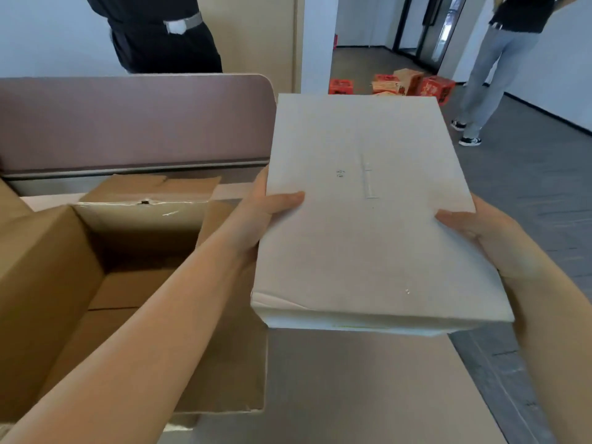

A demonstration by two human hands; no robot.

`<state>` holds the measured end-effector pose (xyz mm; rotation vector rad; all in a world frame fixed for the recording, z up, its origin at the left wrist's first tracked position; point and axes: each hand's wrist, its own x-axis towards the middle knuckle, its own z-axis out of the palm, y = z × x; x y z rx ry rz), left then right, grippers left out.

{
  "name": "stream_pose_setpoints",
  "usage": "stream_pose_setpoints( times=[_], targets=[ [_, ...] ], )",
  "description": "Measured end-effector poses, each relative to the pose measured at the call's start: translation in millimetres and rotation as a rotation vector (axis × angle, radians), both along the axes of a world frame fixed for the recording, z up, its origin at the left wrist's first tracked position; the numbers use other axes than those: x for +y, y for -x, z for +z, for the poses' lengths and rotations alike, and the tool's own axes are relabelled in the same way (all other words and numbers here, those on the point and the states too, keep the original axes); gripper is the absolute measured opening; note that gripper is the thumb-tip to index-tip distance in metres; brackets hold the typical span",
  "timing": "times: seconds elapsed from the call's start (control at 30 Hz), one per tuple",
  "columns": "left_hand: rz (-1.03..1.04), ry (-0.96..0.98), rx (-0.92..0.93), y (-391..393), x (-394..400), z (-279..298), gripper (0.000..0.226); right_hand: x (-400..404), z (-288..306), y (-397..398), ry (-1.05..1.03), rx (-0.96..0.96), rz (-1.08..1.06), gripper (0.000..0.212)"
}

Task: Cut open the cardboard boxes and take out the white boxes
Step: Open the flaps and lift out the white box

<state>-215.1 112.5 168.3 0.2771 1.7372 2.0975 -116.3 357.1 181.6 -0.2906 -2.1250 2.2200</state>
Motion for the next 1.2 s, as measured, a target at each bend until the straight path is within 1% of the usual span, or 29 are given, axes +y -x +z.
stream_pose_setpoints(
  times=[0.03,0.07,0.1,0.13,0.23,0.3,0.4,0.53,0.63,0.73,0.9,1.07,1.13,1.2],
  targets=[
    [-0.012,0.016,-0.043,-1.8,11.5,-8.1,0.062,11.8,-10.0,1.8,-0.01,-0.038,-0.002,0.067],
    [-0.019,0.033,-0.082,-1.0,21.4,-18.7,0.069,22.4,-20.3,4.2,-0.013,-0.07,-0.007,0.071],
    [-0.023,0.044,-0.104,-0.6,30.4,-29.2,0.074,31.2,-30.0,6.7,-0.005,-0.096,-0.015,0.067],
    [-0.019,0.053,-0.122,1.7,38.1,-39.6,0.076,39.0,-39.8,9.7,0.008,-0.114,-0.024,0.058],
    [0.01,0.093,-0.202,12.1,55.9,-66.6,0.063,57.0,-66.5,22.4,0.02,-0.171,-0.043,0.031],
    [0.014,0.127,-0.23,20.5,66.0,-81.5,0.055,65.4,-81.2,32.8,0.033,-0.224,-0.04,0.026],
    [0.056,0.154,-0.269,36.4,78.0,-92.9,0.049,74.2,-96.8,51.5,0.02,-0.279,-0.045,0.021],
    [0.102,0.185,-0.279,50.7,89.0,-103.8,0.049,80.6,-108.4,74.9,0.014,-0.331,-0.04,0.024],
    [0.162,0.18,-0.298,63.0,93.3,-106.0,0.046,84.2,-110.3,92.4,0.005,-0.334,-0.031,0.025],
    [0.19,0.186,-0.294,78.9,98.1,-108.3,0.053,90.2,-110.5,113.0,-0.05,-0.302,-0.041,0.028],
    [0.203,0.199,-0.298,100.9,105.7,-107.7,0.05,96.7,-107.4,134.1,-0.116,-0.281,-0.056,0.016],
    [0.223,0.2,-0.291,113.0,107.9,-107.3,0.052,97.4,-103.6,144.1,-0.178,-0.301,-0.036,0.024],
    [0.235,0.265,-0.279,111.7,109.0,-105.5,0.054,96.4,-100.9,143.9,-0.216,-0.298,-0.032,0.023],
    [0.226,0.423,-0.239,107.7,107.6,-101.5,0.057,93.1,-99.7,142.2,-0.33,-0.283,-0.039,0.024]
  ],
)
